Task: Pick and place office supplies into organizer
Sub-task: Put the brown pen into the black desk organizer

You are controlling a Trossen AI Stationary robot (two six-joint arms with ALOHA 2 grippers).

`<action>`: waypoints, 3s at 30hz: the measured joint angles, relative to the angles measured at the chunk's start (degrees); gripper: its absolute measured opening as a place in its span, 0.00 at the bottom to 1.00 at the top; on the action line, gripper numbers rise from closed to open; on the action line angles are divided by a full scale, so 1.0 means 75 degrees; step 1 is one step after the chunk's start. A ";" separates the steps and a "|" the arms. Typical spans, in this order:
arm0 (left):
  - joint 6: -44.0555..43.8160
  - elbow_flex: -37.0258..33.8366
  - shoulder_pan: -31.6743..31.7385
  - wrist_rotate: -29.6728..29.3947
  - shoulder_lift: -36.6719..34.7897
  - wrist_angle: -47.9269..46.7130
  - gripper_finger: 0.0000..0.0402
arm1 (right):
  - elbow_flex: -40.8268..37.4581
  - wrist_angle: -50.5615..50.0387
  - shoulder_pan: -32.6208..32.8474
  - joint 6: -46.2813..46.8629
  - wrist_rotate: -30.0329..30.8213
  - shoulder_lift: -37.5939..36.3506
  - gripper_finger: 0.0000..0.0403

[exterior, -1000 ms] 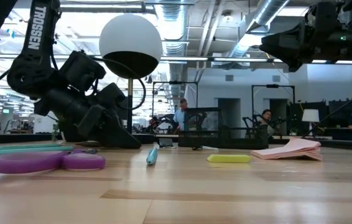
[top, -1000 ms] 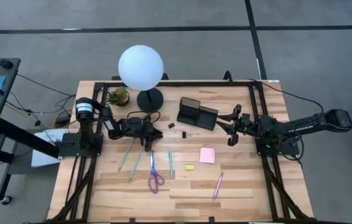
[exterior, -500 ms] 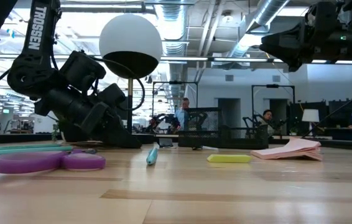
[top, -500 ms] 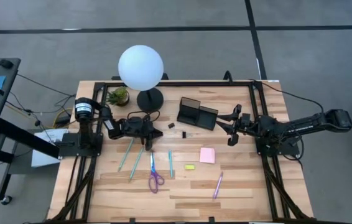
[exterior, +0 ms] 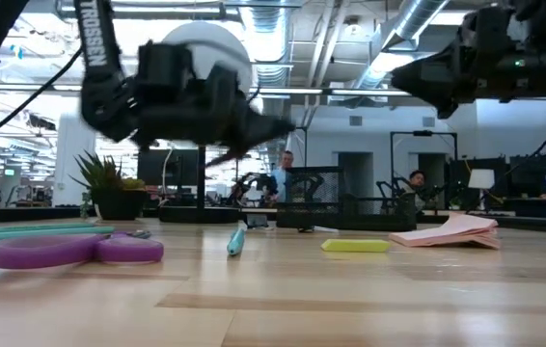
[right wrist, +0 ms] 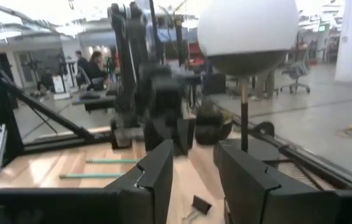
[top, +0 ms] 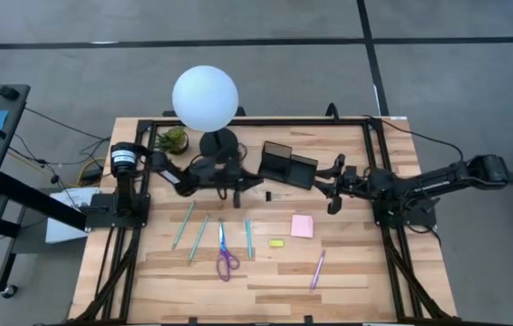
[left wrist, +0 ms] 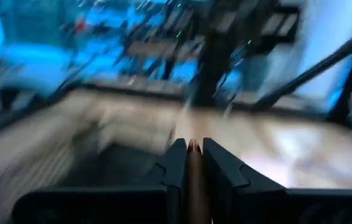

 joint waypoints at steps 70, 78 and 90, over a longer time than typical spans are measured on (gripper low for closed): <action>-0.1897 0.2899 -0.0155 0.3358 -0.0077 0.1543 0.06 | 0.3769 0.1696 0.0554 -0.3256 0.0387 0.5085 0.29; -0.1927 0.3040 -0.0376 0.3538 -0.0093 0.1543 0.06 | 0.3771 0.1980 0.0499 -0.4005 -0.0040 0.5085 0.29; -0.1695 0.3345 -0.0652 0.3727 -0.0090 0.1546 0.06 | 0.3771 0.2647 0.0400 -0.4071 -0.1034 0.5158 0.29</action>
